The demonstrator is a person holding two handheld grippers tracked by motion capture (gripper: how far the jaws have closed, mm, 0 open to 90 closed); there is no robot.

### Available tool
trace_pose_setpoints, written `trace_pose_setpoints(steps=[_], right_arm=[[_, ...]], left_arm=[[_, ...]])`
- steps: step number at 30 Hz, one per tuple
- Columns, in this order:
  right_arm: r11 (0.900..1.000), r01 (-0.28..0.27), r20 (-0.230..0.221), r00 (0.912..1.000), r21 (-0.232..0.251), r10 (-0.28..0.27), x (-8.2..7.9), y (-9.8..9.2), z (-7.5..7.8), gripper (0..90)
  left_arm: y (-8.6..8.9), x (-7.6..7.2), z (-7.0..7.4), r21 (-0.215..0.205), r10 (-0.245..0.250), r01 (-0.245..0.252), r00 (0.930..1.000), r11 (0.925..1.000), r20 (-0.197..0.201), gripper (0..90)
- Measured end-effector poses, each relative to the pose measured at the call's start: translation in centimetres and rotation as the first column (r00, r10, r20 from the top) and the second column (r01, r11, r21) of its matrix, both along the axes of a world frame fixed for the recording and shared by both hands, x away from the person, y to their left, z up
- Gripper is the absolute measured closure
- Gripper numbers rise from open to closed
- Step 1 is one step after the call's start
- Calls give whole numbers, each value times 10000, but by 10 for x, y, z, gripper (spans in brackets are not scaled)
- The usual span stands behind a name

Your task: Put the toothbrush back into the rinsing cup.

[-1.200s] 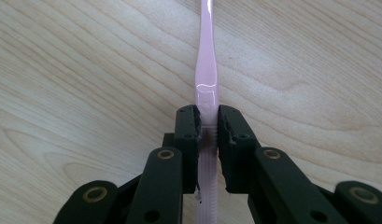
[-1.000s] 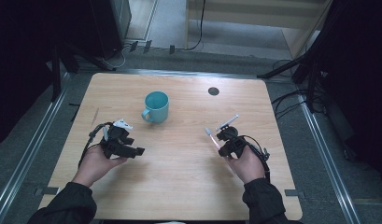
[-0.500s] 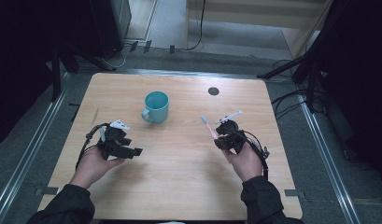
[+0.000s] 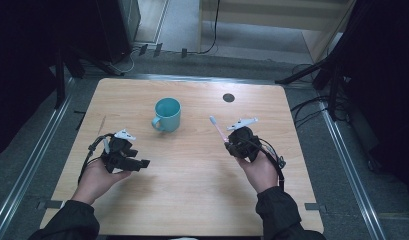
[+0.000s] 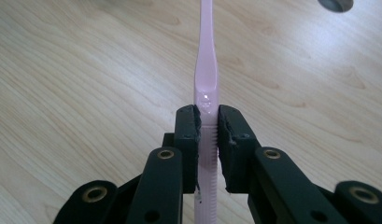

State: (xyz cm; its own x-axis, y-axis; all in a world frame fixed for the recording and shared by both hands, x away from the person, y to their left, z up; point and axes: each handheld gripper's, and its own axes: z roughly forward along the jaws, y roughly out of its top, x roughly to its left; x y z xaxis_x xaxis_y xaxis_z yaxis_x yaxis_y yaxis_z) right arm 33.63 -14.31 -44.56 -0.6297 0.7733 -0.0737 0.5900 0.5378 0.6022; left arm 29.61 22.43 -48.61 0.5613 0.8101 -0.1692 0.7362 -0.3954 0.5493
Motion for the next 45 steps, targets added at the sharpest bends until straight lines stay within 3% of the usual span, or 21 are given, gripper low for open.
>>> trace_pose_setpoints(steps=[8, 14, 17, 25, 32, 39, 45], right_arm=[[9946, -124, 368, 9993, 1033, 86, 1, -3, 7, 792], [9807, -338, 674, 9975, 1928, 211, 1, -3, 11, 793], [9795, -362, 1031, 9945, 1983, 159, 0, -3, 13, 792], [9635, -435, 1339, 9910, 2641, 81, 0, -2, 19, 793], [9548, -721, 1810, 9833, 2882, 196, -1, 3, 22, 792], [9483, -854, 1963, 9802, 3056, 250, 3, 7, 27, 793], [9366, -1053, 2182, 9754, 3341, 318, 6, 11, 32, 792]], left_arm=[[2, -2, 0, -44, 97, -97, 10000, 9999, 10, 345], [2, -2, 0, -52, 66, -66, 10000, 10000, -3, 345], [2, -2, 0, -71, 73, -73, 10000, 9999, -4, 345], [2, -2, 0, -82, 20, -21, 10000, 10000, -38, 345], [2, -2, 0, -109, 10, -10, 10000, 9999, -20, 345], [2, -2, 0, -170, 33, -33, 10000, 9998, -10, 345], [1, -2, 0, -150, 10, -10, 10000, 9999, 4, 345]])
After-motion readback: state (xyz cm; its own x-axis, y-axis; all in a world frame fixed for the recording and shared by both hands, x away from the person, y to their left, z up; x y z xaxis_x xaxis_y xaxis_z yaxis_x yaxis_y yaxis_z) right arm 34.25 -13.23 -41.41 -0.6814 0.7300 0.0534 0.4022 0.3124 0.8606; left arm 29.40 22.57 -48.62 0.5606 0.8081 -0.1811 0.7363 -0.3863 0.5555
